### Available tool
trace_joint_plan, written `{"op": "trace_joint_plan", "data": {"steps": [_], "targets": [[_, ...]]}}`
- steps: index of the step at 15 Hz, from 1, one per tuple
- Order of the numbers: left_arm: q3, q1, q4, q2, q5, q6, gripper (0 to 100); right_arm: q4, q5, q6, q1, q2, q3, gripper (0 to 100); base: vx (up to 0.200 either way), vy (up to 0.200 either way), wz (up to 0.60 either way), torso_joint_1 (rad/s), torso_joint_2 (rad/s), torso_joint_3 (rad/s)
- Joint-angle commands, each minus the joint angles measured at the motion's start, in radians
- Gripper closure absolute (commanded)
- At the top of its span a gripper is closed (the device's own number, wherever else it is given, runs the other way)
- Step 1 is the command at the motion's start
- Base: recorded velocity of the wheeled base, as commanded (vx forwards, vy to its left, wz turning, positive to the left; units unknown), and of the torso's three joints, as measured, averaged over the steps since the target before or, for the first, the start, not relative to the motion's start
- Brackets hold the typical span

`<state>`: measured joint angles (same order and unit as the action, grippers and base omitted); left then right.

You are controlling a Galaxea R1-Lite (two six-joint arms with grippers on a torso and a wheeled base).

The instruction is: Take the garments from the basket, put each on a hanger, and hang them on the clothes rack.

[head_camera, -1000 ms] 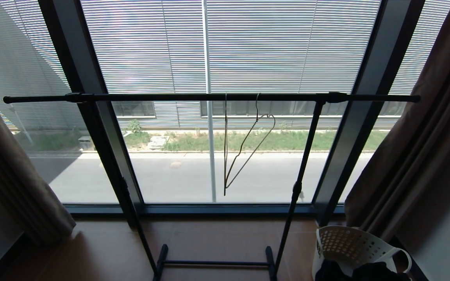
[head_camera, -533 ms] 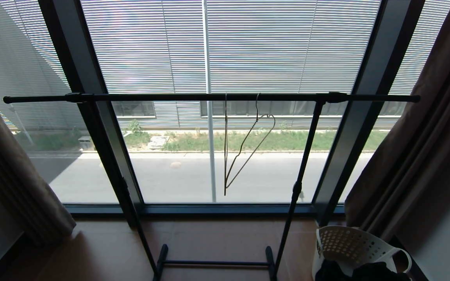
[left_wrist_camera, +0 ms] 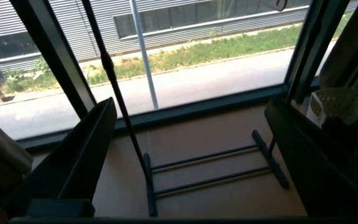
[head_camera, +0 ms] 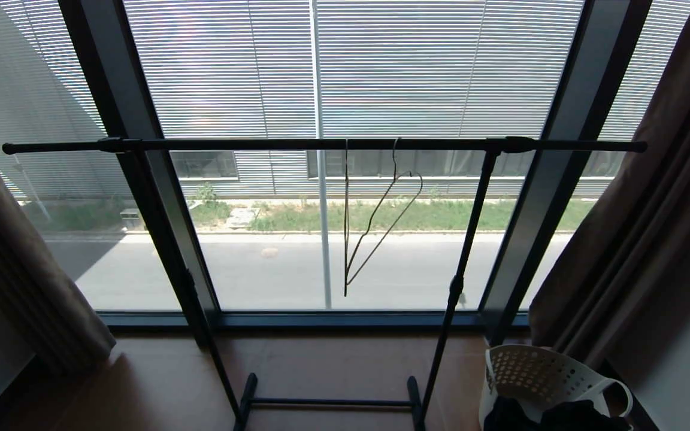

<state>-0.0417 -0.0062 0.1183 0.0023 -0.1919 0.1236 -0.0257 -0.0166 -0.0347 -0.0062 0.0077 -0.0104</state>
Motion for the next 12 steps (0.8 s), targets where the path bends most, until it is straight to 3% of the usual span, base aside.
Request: {"op": "trace_joint_plan", "data": {"steps": [1,12], "targets": [[0.000,0.000,0.000,-0.001,0.002,-0.001,0,0.000,0.001,0.001,0.000,0.002,0.000,0,0.000,0.000,0.00,-0.139,0.35,0.188],[-0.001,-0.001,0.000,0.002,0.002,-0.002,0,0.000,0.003,0.002,0.000,0.000,0.000,0,0.000,0.000,0.00,-0.175,0.45,0.271]]}}
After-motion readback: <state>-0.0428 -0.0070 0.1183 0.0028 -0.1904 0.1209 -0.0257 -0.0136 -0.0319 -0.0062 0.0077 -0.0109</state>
